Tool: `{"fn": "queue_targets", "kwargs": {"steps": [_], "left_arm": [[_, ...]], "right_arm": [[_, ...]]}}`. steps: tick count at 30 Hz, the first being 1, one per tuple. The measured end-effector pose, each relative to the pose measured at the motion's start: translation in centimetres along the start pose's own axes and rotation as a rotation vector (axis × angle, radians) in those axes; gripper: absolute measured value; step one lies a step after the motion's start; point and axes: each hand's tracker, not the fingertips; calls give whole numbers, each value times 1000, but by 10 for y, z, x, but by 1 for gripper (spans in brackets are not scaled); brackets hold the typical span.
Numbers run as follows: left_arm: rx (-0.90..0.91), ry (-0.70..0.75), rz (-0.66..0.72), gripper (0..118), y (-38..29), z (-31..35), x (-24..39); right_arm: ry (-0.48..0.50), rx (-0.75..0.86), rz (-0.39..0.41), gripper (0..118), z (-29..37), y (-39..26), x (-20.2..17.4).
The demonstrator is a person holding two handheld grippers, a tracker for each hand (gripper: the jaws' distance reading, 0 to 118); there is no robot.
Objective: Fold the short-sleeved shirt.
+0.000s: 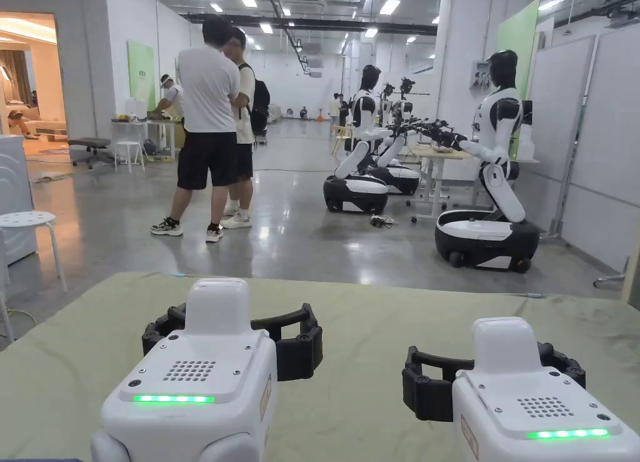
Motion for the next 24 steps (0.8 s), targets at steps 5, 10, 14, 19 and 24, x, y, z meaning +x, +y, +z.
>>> {"fn": "queue_targets", "kwargs": {"steps": [5, 10, 14, 19, 24], "left_arm": [[0, -11, -4, 117, 1, 2, 1], [1, -4, -18, 117, 1, 2, 3], [-8, -2, -19, 117, 2, 2, 4], [8, -13, -21, 117, 2, 3, 7], [-5, -22, -22, 117, -1, 2, 9]], "right_arm": [[-69, -46, -70, 118, -1, 8, 0], [-11, 12, -137, 118, 8, 8, 7], [-39, -3, -135, 118, 10, 10, 8], [-64, 34, -109, 118, 14, 7, 8], [-64, 44, -89, 118, 15, 8, 6]]}}
